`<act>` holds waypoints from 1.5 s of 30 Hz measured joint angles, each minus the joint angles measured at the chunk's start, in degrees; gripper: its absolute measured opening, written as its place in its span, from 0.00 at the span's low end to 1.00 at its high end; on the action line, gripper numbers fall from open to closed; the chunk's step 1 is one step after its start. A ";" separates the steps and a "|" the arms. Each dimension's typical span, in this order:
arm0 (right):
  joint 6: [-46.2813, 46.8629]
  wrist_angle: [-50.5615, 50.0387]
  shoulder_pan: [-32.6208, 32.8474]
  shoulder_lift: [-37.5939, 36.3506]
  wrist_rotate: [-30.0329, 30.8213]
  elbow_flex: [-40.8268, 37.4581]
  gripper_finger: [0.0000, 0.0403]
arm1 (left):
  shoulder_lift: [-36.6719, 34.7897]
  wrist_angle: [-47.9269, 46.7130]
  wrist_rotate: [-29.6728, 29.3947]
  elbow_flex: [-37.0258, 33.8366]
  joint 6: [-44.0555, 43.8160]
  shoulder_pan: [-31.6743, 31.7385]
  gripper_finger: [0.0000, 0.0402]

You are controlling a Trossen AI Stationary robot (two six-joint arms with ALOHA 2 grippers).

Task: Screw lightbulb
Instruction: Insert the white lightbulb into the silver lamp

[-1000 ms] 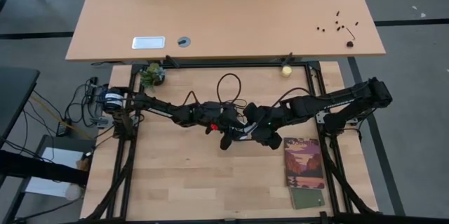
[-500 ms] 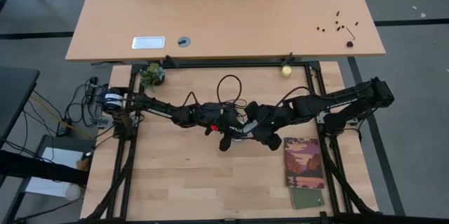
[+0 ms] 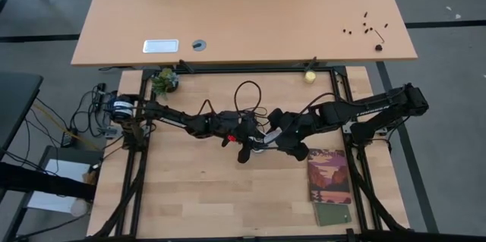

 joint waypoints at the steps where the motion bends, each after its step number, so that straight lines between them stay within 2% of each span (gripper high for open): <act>1: -0.04 -0.01 -0.10 -0.01 0.01 0.00 0.82 | 0.00 0.30 0.01 0.00 0.00 0.00 0.33; 10: -0.11 1.73 -0.02 -0.01 -0.05 0.00 0.63 | 0.02 1.06 0.25 -0.02 0.04 0.00 0.33; 22: 0.92 2.18 0.00 -0.01 -0.09 0.00 0.68 | 0.02 1.05 0.21 -0.02 -2.16 0.00 0.35; 27: 2.05 2.19 0.00 -0.19 0.03 0.00 0.64 | -0.42 1.21 -0.70 -0.04 -1.52 0.15 0.45; 32: 3.49 1.78 0.00 -0.22 0.04 0.00 0.66 | -0.51 3.72 -1.92 -0.04 0.00 0.15 0.57; 38: 6.25 -1.10 0.00 -0.85 -0.01 0.01 0.66 | -2.67 -2.71 -2.43 -0.04 -0.03 -0.11 0.63; 42: 9.69 -3.34 -0.09 -1.15 -0.01 0.02 0.65 | -2.71 -8.77 -6.25 -0.03 -0.20 -2.16 0.63; 45: 15.11 -3.53 -0.56 -1.25 -0.02 0.02 0.67 | -2.59 -13.72 -13.91 -0.04 0.04 -4.96 0.62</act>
